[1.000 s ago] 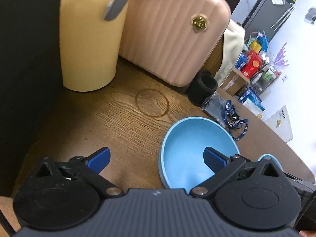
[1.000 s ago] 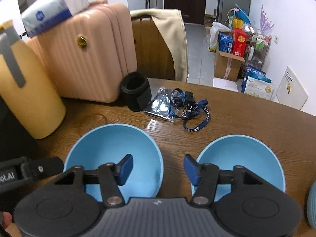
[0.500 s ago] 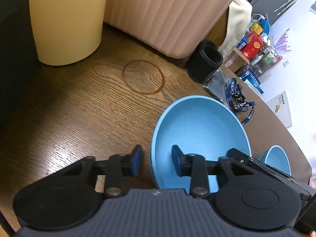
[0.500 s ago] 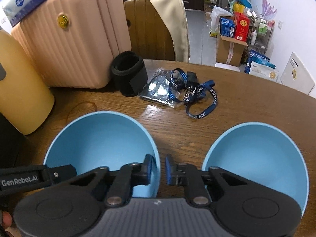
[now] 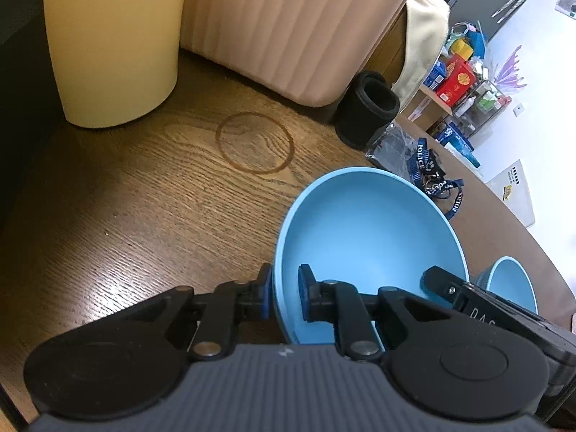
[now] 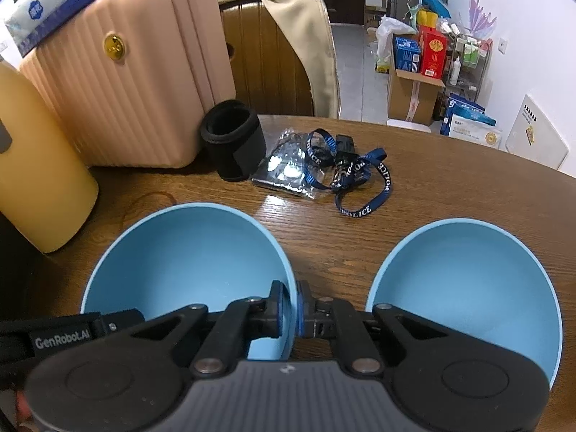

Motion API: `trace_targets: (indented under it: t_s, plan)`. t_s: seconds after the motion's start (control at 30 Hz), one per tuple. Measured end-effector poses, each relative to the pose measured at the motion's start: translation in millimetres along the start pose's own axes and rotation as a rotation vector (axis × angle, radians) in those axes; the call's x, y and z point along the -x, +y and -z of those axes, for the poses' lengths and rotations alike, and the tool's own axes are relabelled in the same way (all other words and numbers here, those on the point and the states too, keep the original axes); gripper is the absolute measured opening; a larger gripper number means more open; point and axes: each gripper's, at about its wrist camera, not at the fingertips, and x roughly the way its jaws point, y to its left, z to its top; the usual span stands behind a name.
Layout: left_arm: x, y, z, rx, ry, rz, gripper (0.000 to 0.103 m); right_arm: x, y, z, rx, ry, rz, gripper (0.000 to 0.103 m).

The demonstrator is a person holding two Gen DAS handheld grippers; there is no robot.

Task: Organize plates and bowls
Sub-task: 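Close the left gripper on the bowl rim while the right gripper closes beside it, then lift and carry the light blue bowl with both grippers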

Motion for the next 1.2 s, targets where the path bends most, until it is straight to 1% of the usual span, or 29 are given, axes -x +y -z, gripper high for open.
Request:
trace_targets:
  t_s: [0.3, 0.53, 0.87, 1.2]
  plan:
    - [20, 10, 6, 0.004, -0.036, 0.027, 0.016, 20, 8, 9, 0.024, -0.027, -0.010, 0.007]
    - [41, 21, 21, -0.009, -0.061, 0.042, 0.016, 41, 18, 17, 0.032, -0.045, -0.026, 0.006]
    - [72, 42, 46, 0.023, -0.085, 0.058, 0.016, 75, 38, 38, 0.072, -0.067, -0.028, 0.006]
    - [97, 60, 69, 0.050, -0.100, 0.057, 0.016, 103, 54, 62, 0.105, -0.075, -0.032, 0.006]
